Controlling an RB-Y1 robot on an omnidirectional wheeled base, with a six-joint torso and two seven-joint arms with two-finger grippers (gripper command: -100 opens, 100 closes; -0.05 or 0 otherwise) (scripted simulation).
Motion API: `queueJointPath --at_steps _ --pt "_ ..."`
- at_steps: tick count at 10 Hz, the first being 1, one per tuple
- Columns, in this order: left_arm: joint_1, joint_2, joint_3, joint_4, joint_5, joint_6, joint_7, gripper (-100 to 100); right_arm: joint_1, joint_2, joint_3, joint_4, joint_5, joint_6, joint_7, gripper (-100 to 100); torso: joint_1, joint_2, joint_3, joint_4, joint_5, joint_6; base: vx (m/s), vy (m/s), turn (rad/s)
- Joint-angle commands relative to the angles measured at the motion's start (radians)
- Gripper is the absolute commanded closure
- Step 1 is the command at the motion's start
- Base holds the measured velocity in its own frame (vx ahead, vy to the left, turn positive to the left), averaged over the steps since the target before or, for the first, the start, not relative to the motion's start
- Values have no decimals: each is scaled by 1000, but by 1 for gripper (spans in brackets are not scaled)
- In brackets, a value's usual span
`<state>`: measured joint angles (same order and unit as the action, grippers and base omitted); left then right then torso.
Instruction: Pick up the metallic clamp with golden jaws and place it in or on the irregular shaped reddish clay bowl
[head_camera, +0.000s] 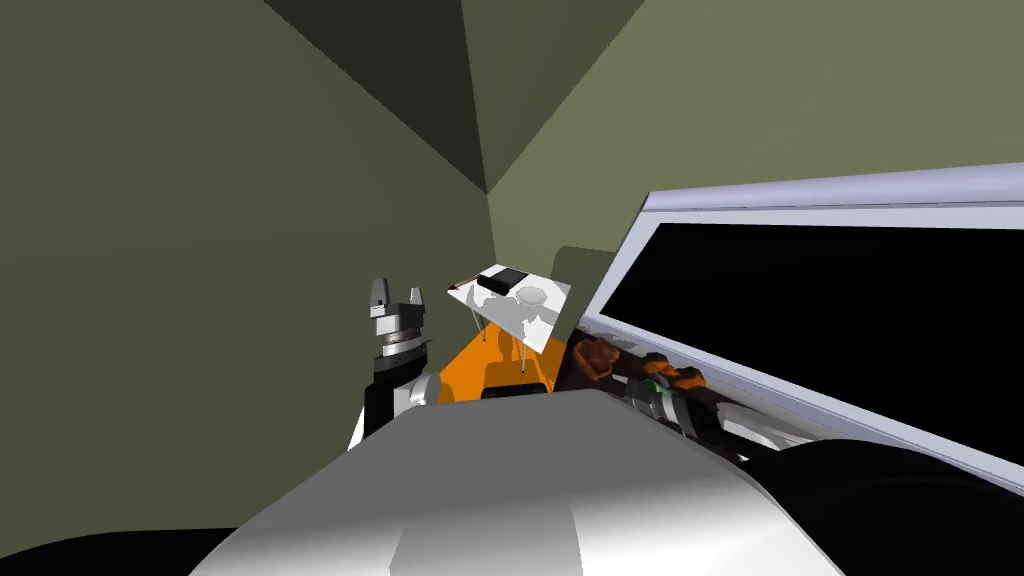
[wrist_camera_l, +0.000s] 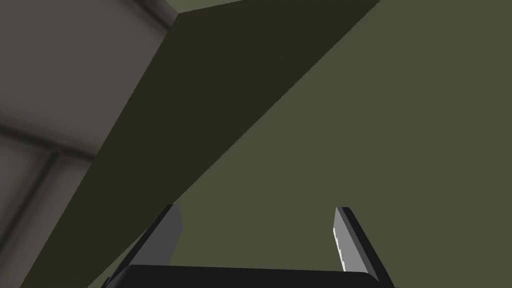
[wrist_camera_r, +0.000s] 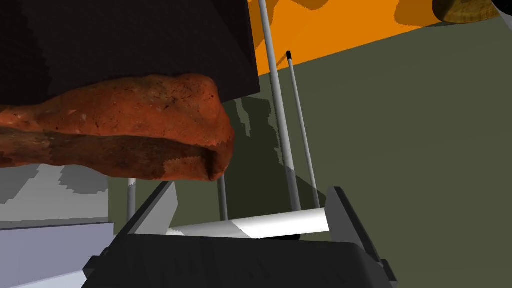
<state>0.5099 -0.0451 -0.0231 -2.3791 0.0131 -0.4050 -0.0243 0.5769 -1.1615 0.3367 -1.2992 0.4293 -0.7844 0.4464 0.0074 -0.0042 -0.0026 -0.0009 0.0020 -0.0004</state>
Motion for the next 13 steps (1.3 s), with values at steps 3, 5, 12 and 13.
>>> queueJointPath --at_steps 3,5,12,13 --pt "0 0 0 0 0 0 0 0 0 -90 19 96 44 19 7 -100 -1 1 0 0 0 0 105 63 157" --pt "0 0 0 0 0 0 0 0 7 -137 33 139 73 41 9 -100 -1 1 0 0 0 0 105 51 160" --pt "0 0 0 0 0 0 0 0 35 -258 74 254 151 102 12 -100 -3 7 4 2 -1 2 42 30 106" --pt "0 0 0 0 0 0 0 0 46 -290 87 283 172 121 11 -100 -4 8 5 2 -1 2 11 21 117"
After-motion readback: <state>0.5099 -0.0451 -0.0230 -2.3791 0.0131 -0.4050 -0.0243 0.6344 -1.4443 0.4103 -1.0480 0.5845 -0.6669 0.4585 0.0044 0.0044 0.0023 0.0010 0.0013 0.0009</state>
